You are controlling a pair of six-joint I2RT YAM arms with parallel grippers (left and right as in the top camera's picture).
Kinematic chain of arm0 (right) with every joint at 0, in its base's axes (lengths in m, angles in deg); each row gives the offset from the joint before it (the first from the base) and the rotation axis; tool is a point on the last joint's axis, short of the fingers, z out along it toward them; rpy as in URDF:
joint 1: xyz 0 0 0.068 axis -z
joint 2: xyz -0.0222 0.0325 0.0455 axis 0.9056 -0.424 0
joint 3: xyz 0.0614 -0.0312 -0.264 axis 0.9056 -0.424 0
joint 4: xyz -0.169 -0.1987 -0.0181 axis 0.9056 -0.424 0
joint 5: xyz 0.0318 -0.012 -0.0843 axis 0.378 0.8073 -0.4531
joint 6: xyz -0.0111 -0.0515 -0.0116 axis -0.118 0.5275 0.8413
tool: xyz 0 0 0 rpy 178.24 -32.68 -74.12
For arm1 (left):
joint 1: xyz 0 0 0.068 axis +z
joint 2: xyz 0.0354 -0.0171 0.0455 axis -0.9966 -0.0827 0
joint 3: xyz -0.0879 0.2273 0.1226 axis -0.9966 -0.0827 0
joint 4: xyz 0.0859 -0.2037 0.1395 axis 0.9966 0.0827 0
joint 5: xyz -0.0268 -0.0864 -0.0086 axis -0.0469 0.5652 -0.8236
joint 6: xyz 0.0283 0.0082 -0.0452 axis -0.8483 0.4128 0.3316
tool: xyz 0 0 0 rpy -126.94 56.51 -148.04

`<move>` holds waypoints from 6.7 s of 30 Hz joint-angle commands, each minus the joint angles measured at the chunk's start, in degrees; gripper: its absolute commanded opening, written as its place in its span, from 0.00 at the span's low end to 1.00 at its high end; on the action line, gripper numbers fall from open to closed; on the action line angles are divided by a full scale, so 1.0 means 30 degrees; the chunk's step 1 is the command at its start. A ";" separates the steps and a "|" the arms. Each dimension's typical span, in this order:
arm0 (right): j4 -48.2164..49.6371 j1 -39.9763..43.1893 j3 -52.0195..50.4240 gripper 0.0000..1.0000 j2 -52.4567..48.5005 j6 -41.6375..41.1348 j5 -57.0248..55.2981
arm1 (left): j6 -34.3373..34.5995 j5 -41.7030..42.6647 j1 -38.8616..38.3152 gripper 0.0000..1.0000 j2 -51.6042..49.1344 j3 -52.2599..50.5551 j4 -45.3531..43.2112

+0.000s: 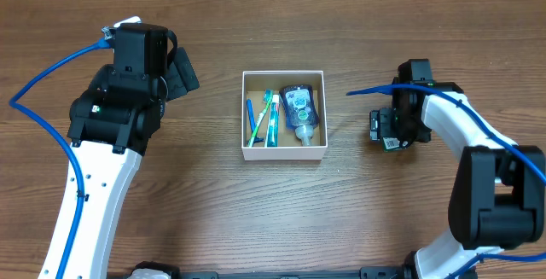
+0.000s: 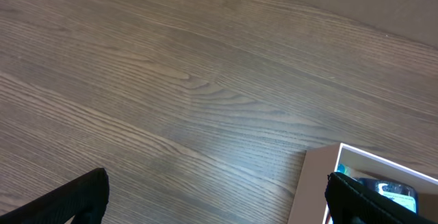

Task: Pack container

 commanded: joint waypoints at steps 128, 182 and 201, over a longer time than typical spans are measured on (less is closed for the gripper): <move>-0.2820 -0.4466 0.7089 1.00 0.7118 -0.4357 -0.3155 | -0.0423 -0.0189 0.0073 1.00 -0.0131 0.0204 -0.0029; 1.7150 0.0175 -1.4498 1.00 3.4170 0.3271 0.2790 | -0.0423 -0.0189 0.0073 1.00 -0.0131 0.0204 -0.0029; 2.0750 0.0175 -2.1005 1.00 3.4876 0.3279 0.3534 | -0.0423 -0.0189 0.0073 1.00 -0.0131 0.0204 -0.0029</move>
